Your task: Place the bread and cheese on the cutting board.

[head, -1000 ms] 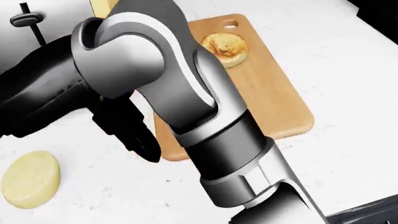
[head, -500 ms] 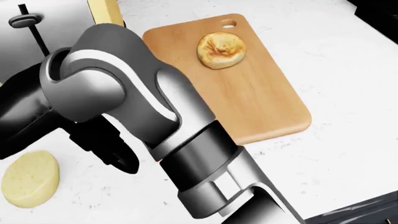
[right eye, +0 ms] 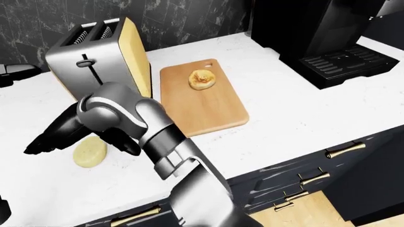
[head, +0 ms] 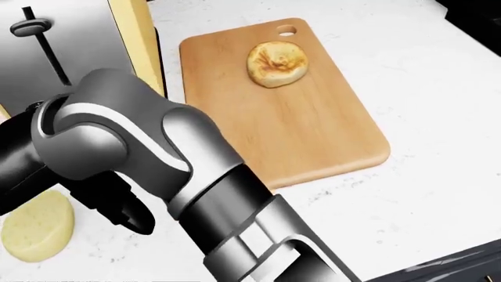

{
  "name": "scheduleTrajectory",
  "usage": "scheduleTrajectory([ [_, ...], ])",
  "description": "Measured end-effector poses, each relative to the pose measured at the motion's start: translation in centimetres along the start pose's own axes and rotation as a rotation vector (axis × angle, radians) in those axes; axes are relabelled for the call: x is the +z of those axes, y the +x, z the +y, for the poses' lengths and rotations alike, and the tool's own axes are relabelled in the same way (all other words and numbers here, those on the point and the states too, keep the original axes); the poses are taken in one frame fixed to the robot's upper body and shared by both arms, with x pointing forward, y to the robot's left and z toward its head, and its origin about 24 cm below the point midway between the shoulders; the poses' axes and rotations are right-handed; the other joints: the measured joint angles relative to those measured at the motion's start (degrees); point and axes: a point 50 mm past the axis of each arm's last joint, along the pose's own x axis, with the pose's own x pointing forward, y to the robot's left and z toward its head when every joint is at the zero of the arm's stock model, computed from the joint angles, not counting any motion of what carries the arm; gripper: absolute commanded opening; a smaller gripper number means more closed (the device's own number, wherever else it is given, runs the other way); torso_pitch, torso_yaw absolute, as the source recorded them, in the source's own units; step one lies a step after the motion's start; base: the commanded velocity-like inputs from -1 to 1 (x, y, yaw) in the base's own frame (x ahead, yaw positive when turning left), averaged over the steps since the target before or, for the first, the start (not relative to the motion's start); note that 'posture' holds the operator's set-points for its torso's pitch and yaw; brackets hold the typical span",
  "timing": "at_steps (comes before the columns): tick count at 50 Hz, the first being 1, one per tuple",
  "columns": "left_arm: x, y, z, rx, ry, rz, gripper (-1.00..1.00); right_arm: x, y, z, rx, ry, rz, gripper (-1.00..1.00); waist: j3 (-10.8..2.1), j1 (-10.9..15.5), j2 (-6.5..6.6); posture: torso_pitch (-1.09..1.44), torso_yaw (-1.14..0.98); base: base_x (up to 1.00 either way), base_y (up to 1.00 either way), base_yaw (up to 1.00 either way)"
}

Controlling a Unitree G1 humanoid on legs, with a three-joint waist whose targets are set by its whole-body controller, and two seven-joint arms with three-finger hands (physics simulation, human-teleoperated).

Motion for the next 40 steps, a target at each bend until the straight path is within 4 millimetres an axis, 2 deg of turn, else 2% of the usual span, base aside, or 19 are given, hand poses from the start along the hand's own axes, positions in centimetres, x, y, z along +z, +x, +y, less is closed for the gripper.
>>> scheduleTrajectory([
  [5,-0.1,0.0,0.1,0.006,-0.001,0.001,1.0,-0.6,0.3,0.5,0.005,-0.015,0.012,1.0,-0.08,-0.03,0.0,0.0,0.0,0.0,0.0,0.0],
  [12,0.0,0.0,0.1,0.004,-0.001,0.0,1.0,-0.4,1.4,1.1,0.007,-0.038,-0.002,1.0,-0.13,0.0,0.12,0.0,0.0,0.0,0.0,0.0],
  [40,-0.2,-0.3,0.5,0.014,-0.001,0.003,1.0,-0.3,2.9,1.7,0.013,-0.048,0.007,1.0,-0.16,0.25,0.14,0.0,0.0,0.0,0.0,0.0],
])
